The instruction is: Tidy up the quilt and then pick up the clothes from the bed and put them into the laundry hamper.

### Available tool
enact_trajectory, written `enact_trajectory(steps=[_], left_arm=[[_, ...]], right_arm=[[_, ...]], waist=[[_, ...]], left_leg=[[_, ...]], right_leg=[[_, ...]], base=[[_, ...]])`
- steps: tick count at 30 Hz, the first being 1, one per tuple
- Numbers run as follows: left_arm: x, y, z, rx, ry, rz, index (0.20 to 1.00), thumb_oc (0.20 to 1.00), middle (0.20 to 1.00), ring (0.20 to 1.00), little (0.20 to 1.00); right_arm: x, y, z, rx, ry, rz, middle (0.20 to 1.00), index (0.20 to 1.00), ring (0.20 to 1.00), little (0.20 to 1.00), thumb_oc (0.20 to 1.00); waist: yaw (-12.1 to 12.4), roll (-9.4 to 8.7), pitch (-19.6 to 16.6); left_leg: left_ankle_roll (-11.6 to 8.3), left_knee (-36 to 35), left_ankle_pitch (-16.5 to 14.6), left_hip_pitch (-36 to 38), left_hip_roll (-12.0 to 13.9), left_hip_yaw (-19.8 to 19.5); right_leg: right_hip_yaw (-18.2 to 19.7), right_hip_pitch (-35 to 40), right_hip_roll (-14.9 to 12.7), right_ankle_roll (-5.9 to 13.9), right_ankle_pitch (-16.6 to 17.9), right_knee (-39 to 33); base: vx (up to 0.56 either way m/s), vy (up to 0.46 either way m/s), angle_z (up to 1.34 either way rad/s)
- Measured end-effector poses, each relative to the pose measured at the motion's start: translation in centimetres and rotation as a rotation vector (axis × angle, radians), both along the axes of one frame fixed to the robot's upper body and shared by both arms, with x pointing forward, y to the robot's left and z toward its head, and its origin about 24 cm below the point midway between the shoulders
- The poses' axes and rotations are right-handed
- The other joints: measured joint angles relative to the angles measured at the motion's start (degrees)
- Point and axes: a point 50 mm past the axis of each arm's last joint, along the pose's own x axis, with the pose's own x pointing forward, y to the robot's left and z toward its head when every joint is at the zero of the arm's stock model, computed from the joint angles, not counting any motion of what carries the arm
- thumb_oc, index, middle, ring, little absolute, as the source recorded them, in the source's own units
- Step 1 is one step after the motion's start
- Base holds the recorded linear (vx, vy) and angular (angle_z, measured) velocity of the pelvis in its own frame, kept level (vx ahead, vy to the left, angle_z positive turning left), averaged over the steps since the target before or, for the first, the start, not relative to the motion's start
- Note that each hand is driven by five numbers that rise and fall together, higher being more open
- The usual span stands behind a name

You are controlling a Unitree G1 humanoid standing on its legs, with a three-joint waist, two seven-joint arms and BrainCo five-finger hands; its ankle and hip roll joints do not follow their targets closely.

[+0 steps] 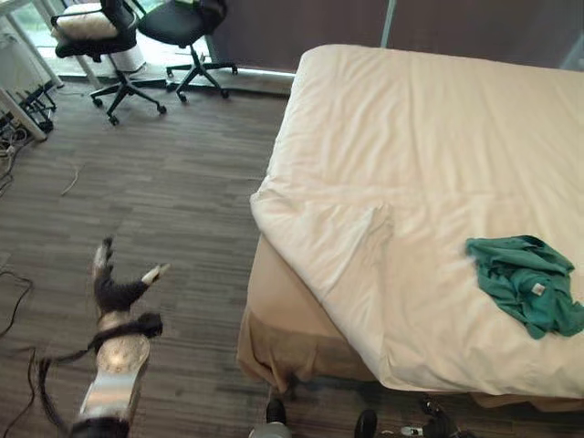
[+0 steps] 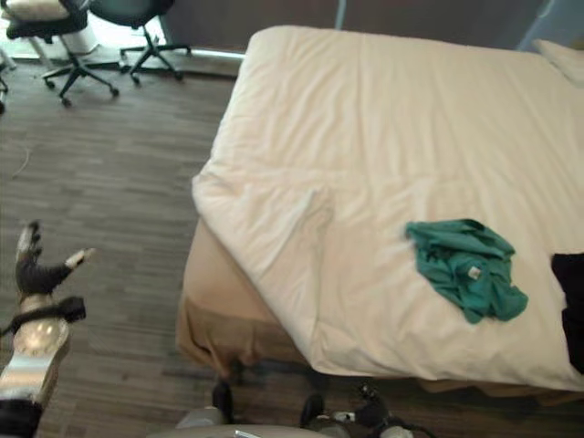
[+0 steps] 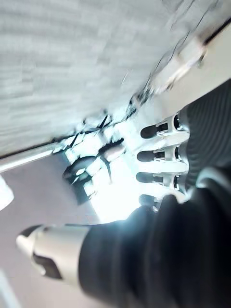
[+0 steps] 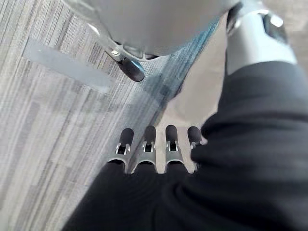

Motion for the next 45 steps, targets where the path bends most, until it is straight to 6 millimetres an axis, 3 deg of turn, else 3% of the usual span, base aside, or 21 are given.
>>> enact_trajectory(steps=[4, 5, 6, 7, 8, 10, 11, 14, 16, 19, 20, 22, 26, 31, 35, 38, 39, 40, 41, 42, 45], left_arm=[[3.1, -4.9, 2.7, 0.168, -0.062, -0.217, 1.000, 1.000, 1.000, 1.000, 1.000], [5.4, -7.8, 3.7, 0.218, -0.048, -0.314, 1.000, 1.000, 1.000, 1.000, 1.000], [7.3, -9.0, 4.3, 0.340, 0.012, -0.384, 1.000, 1.000, 1.000, 1.000, 1.000], [4.6, -5.5, 5.7, 0.383, -0.050, -0.359, 1.000, 1.000, 1.000, 1.000, 1.000], [3.5, -4.1, 5.5, 0.380, -0.051, -0.315, 1.000, 1.000, 1.000, 1.000, 1.000], [3.9, -4.9, 3.0, 0.360, 0.020, -0.322, 1.000, 1.000, 1.000, 1.000, 1.000], [4.5, -5.5, 0.2, 0.418, 0.149, -0.343, 1.000, 1.000, 1.000, 1.000, 1.000], [5.5, -5.9, -2.9, 0.618, 0.346, -0.373, 1.000, 1.000, 1.000, 1.000, 1.000], [6.2, -6.2, -4.4, 0.727, 0.427, -0.371, 1.000, 1.000, 1.000, 1.000, 1.000], [6.5, -5.7, -4.8, 0.805, 0.474, -0.354, 1.000, 1.000, 1.000, 1.000, 1.000], [6.4, -5.7, -5.0, 0.815, 0.481, -0.355, 0.592, 0.592, 0.592, 0.592, 0.592], [6.2, -6.4, -6.1, 0.807, 0.499, -0.373, 0.200, 0.200, 0.200, 0.200, 0.200], [5.2, -6.5, -7.5, 0.810, 0.527, -0.387, 0.200, 0.200, 0.200, 0.200, 0.200], [4.2, -6.4, -7.8, 0.791, 0.519, -0.409, 0.200, 0.200, 0.200, 0.200, 0.200], [0.9, -4.1, -9.1, 0.724, 0.565, -0.385, 0.200, 0.200, 0.200, 0.200, 0.200], [-1.7, -2.1, -10.1, 0.653, 0.613, -0.339, 0.200, 0.200, 0.200, 0.200, 0.200], [-3.3, -1.2, -10.8, 0.607, 0.639, -0.306, 0.382, 0.382, 0.382, 0.382, 0.382], [-4.2, -0.9, -11.4, 0.558, 0.649, -0.283, 0.909, 0.909, 0.909, 0.909, 0.909], [-4.4, -0.8, -11.6, 0.544, 0.647, -0.281, 1.000, 1.000, 1.000, 1.000, 1.000], [-4.9, -0.5, -11.9, 0.501, 0.648, -0.248, 1.000, 1.000, 1.000, 1.000, 1.000], [-5.6, 0.2, -12.6, 0.417, 0.668, -0.175, 1.000, 1.000, 1.000, 1.000, 1.000]], right_arm=[[0.8, 0.6, -0.1, 0.014, 0.005, 0.022, 1.000, 1.000, 1.000, 1.000, 1.000], [0.2, 0.3, -0.1, 0.003, 0.019, 0.057, 1.000, 1.000, 1.000, 1.000, 1.000], [0.1, -0.2, -0.1, -0.003, 0.047, 0.054, 1.000, 1.000, 1.000, 1.000, 1.000], [2.9, 0.0, 1.0, 0.020, -0.078, 0.041, 1.000, 1.000, 1.000, 1.000, 1.000], [3.2, -0.3, 1.3, 0.008, -0.108, 0.046, 1.000, 1.000, 1.000, 1.000, 1.000], [0.9, -0.4, 0.3, -0.012, -0.007, 0.041, 1.000, 1.000, 1.000, 1.000, 1.000], [-0.5, -0.3, -0.3, -0.018, 0.061, 0.047, 1.000, 1.000, 1.000, 1.000, 1.000], [1.1, 0.1, 0.1, -0.011, 0.008, 0.054, 1.000, 1.000, 1.000, 1.000, 1.000], [2.0, 0.0, 0.3, -0.026, -0.021, 0.057, 1.000, 1.000, 1.000, 1.000, 1.000], [2.8, -0.3, 0.7, -0.045, -0.062, 0.048, 1.000, 1.000, 1.000, 1.000, 1.000], [2.5, -0.6, 0.6, -0.053, -0.056, 0.035, 1.000, 1.000, 1.000, 1.000, 1.000], [2.2, -1.5, 0.7, -0.075, -0.052, 0.007, 1.000, 1.000, 1.000, 1.000, 1.000], [2.1, -2.7, 1.0, -0.114, -0.055, -0.002, 1.000, 1.000, 1.000, 1.000, 1.000], [2.1, -3.6, 1.2, -0.136, -0.071, -0.060, 1.000, 1.000, 1.000, 1.000, 1.000], [2.5, -5.3, 1.8, -0.146, -0.110, -0.176, 1.000, 1.000, 1.000, 1.000, 1.000], [3.3, -7.9, 3.1, -0.179, -0.169, -0.277, 1.000, 1.000, 1.000, 1.000, 1.000], [4.2, -9.4, 4.1, -0.187, -0.217, -0.327, 1.000, 1.000, 1.000, 1.000, 1.000], [5.0, -10.9, 5.2, -0.217, -0.269, -0.355, 1.000, 1.000, 1.000, 1.000, 1.000], [5.6, -12.0, 6.1, -0.230, -0.302, -0.380, 1.000, 1.000, 1.000, 1.000, 1.000], [6.7, -14.3, 8.3, -0.286, -0.377, -0.386, 1.000, 1.000, 1.000, 1.000, 1.000], [8.4, -17.3, 11.8, -0.389, -0.489, -0.389, 1.000, 1.000, 1.000, 1.000, 1.000]], waist=[[-4.12, -0.42, -1.87], [-4.52, -0.70, -2.35], [-2.68, -0.52, -2.95], [-5.78, -0.23, -3.53], [-7.31, 0.30, -3.74], [-7.84, 1.36, -5.11], [-6.85, 1.67, -5.25], [-7.37, 1.91, -5.19], [-10.31, 1.75, -4.88], [-11.95, 1.37, -3.12], [-11.98, 1.63, -2.77], [-11.62, 2.76, -1.96], [-11.52, 4.33, -0.76], [-11.36, 3.75, -0.28], [-11.18, 2.96, 0.01], [-9.08, 2.88, 0.06], [-8.89, 2.65, 0.09], [-8.98, 2.44, -0.13], [-8.89, 2.19, -0.21], [-8.28, 1.64, -0.49], [-7.95, 0.62, -1.39]], left_leg=[[-0.11, -0.13, -0.18, 0.79, 0.11, 1.87], [-0.01, 0.28, -0.11, 1.03, -0.34, 3.01], [0.06, 0.20, -0.02, -0.08, 0.19, 2.39], [-0.68, -0.10, -0.88, 0.39, 0.51, 5.66], [-0.87, -0.10, -1.02, 0.87, 0.67, 6.09], [-0.82, 0.01, -0.97, 0.41, 0.60, 4.91], [-0.78, 0.26, -0.96, 0.19, 0.45, 5.60], [-0.04, 0.23, -0.10, -3.66, 0.62, 6.86], [0.45, 0.22, 0.32, -5.37, 0.05, 7.54], [0.59, -0.15, 0.29, -5.98, -0.22, 8.94], [0.55, -0.15, 0.20, -6.17, -0.21, 9.37], [0.54, -0.15, 0.20, -6.08, -0.24, 9.30], [0.56, -0.15, 0.23, -5.43, -0.26, 9.32], [0.38, -0.18, -0.17, -3.30, -0.07, 8.78], [0.12, -0.18, -0.45, -1.34, -0.04, 7.76], [0.03, -0.18, -0.88, -0.55, -0.01, 7.37], [-0.03, -0.18, -0.93, -0.47, -0.05, 7.05], [0.02, -0.18, -0.91, -0.38, -0.06, 6.61], [-0.10, -0.18, -0.99, -0.34, -0.03, 6.29], [-0.26, -0.18, -1.26, -0.11, 0.05, 6.15], [0.02, -0.16, -0.97, -0.31, 0.18, 5.46]], right_leg=[[1.67, -0.29, -0.05, 0.17, 0.06, -0.30], [3.04, -0.85, 0.13, 0.00, 0.18, 0.04], [2.53, -1.52, 0.09, 0.27, 0.66, 0.20], [3.73, -3.16, 0.01, 0.26, 0.74, -0.04], [3.38, -2.96, -0.06, 0.10, 1.38, -0.21], [2.64, -3.21, 0.15, 0.08, 1.39, 0.08], [3.65, -4.44, 0.42, 0.15, 1.49, 0.13], [4.59, -8.61, 0.13, -0.01, 3.13, 0.13], [4.99, -10.61, -0.39, -0.02, 3.96, 0.13], [6.33, -12.12, -0.83, 0.35, 4.16, -0.21], [6.36, -12.45, -0.85, 0.28, 3.87, -0.21], [6.36, -12.31, -0.83, 0.14, 3.75, -0.22], [6.38, -11.66, -0.68, 0.01, 4.32, 0.11], [5.76, -9.10, -0.62, 0.03, 4.23, 0.01], [5.06, -6.68, -0.64, 0.14, 3.61, -0.23], [4.75, -5.71, -0.67, 0.40, 2.98, -0.25], [4.42, -5.39, -0.69, 0.44, 2.92, -0.25], [4.11, -4.89, -0.72, 0.52, 2.82, -0.26], [3.68, -4.48, -0.71, 0.56, 2.53, -0.25], [3.51, -4.17, -0.67, 0.51, 2.49, -0.25], [2.78, -3.93, -0.50, 0.24, 2.54, -0.21]], base=[[0.06, 0.062, -0.25], [0.05, 0.095, -0.20], [-0.03, 0.047, -0.81], [-0.03, 0.015, -0.95], [-0.02, 0.019, -0.81], [-0.05, 0.029, 0.10], [-0.11, 0.035, -0.11], [-0.13, 0.043, -0.27], [-0.10, 0.051, -0.13], [-0.05, 0.036, -0.24], [0.02, 0.028, -0.08], [0.03, 0.034, 0.02], [0.02, 0.027, 0.00], [0.03, 0.019, 0.05], [0.01, 0.017, 0.09], [0.01, 0.011, 0.03], [0.01, 0.026, 0.15], [0.00, 0.030, 0.18], [0.00, 0.026, 0.16], [-0.01, 0.032, 0.13], [-0.01, 0.017, 0.11]])
